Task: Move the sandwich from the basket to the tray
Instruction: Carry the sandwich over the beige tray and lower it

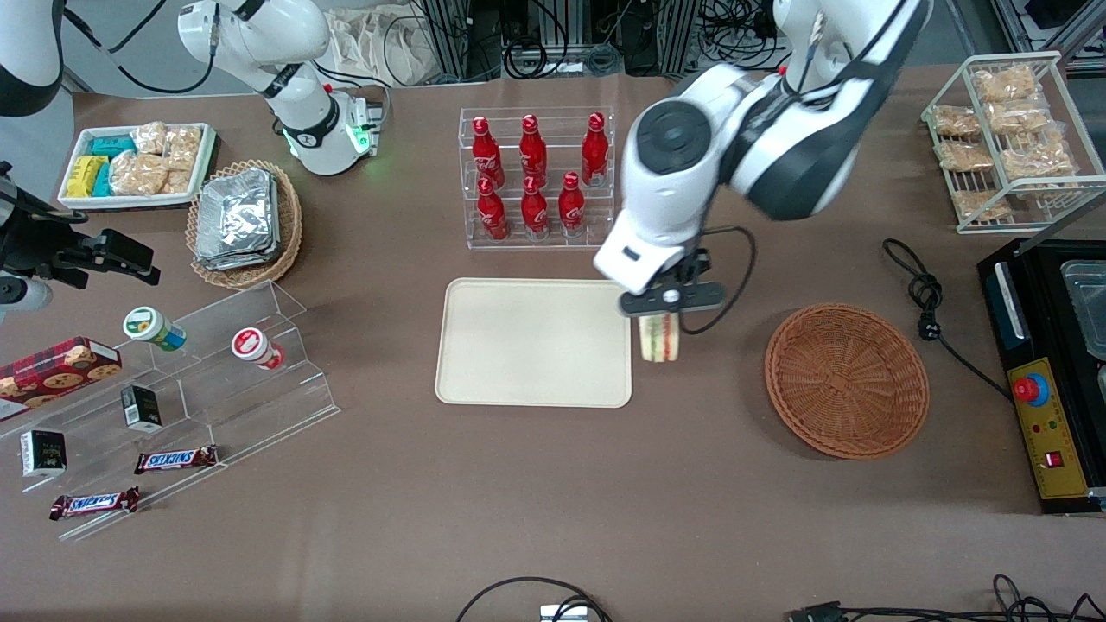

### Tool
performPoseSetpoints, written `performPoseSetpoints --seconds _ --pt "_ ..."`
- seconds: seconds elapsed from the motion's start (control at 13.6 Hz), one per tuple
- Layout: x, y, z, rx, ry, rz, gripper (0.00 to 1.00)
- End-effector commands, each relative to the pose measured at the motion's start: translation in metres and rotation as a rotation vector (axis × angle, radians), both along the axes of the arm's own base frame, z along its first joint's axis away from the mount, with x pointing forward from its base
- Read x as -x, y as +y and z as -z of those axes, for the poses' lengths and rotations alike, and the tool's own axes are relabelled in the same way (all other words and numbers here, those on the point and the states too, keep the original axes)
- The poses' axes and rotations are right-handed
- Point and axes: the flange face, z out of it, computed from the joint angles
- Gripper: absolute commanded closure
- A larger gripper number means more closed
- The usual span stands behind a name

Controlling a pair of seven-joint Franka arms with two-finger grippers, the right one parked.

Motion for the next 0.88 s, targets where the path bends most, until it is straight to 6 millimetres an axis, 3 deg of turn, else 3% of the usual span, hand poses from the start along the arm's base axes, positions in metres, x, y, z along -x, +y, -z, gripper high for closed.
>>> performPoseSetpoints --seconds 0.0,0.15,0.22,0.51,0.81 --pt "-0.01 -0.021 0.036 0.011 0.002 0.02 1.0" --pt "-0.01 -0.031 0.065 0.035 0.01 0.037 1.0" --pt "-0.001 -0.039 0.076 0.038 0.01 0.057 1.0" --pt "0.026 -0.04 0.131 0.019 0.007 0.117 1.0" --pt "0.041 -0.04 0.162 0.019 0.0 0.153 1.0"
